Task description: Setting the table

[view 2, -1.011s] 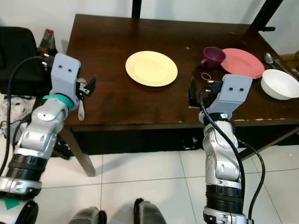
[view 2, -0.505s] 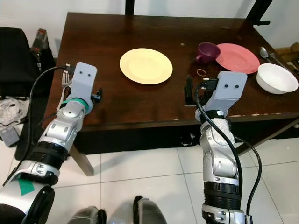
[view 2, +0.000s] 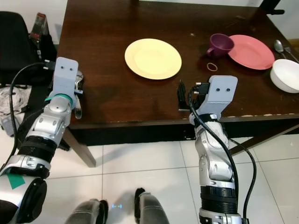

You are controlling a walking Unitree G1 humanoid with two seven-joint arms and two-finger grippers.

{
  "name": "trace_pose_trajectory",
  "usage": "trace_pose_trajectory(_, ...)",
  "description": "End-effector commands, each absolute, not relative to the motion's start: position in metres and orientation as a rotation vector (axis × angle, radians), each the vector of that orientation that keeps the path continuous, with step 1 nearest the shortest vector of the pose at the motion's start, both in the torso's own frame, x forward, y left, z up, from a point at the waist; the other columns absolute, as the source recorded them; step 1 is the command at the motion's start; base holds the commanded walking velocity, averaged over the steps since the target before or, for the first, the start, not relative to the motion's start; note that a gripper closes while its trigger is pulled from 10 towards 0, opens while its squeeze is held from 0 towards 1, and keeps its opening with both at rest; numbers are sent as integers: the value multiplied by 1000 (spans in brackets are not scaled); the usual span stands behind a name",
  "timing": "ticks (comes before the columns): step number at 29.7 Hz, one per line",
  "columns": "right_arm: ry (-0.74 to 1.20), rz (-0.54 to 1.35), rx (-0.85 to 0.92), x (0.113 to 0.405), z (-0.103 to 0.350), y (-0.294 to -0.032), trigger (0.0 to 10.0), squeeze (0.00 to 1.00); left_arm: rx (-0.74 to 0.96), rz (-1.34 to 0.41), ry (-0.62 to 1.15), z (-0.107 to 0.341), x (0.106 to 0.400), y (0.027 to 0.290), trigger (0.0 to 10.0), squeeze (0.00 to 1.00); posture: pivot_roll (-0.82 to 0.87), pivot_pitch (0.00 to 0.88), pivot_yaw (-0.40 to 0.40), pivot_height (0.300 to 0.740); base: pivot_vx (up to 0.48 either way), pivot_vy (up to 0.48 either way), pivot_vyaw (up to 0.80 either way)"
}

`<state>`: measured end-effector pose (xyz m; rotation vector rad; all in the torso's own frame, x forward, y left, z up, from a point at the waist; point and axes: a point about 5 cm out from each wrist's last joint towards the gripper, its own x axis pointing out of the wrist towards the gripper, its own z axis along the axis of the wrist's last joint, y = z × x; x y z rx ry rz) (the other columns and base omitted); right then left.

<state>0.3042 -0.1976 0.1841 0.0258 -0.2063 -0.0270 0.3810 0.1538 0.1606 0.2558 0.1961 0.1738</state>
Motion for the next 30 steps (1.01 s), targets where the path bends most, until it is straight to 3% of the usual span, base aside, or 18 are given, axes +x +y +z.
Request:
trace_pose_trajectory(1,-195,-33,26,301,182,-199,10000,0,216,138,242,152,377,148,10000,0,20,167,5,740,0,0,0)
trace_pose_trajectory(16,-191,-38,31,301,182,-198,10000,0,171,59,237,154,374,130,10000,0,19,163,7,740,0,0,0)
trace_pose_trajectory(17,-191,-38,31,301,182,-198,10000,0,168,56,245,152,373,130,7490,0,19,163,7,740,0,0,0)
trace_pose_trajectory(19,-191,-38,31,301,182,-198,10000,0,165,53,252,151,372,130,7490,0,19,163,7,740,0,0,0)
trace_pose_trajectory(20,-190,-39,32,301,182,-198,10000,0,164,49,258,149,371,130,2471,0,18,162,9,740,0,0,0)
trace_pose_trajectory(21,-190,-39,32,301,182,-198,10000,0,164,49,258,149,371,130,2471,0,18,162,9,740,0,0,0)
trace_pose_trajectory(22,-190,-40,32,301,182,-199,10000,0,164,44,262,148,370,130,0,0,18,161,10,740,0,0,0)
trace_pose_trajectory(30,-192,-41,32,301,182,-199,10000,0,174,28,261,147,370,129,0,0,17,153,11,740,0,0,0)
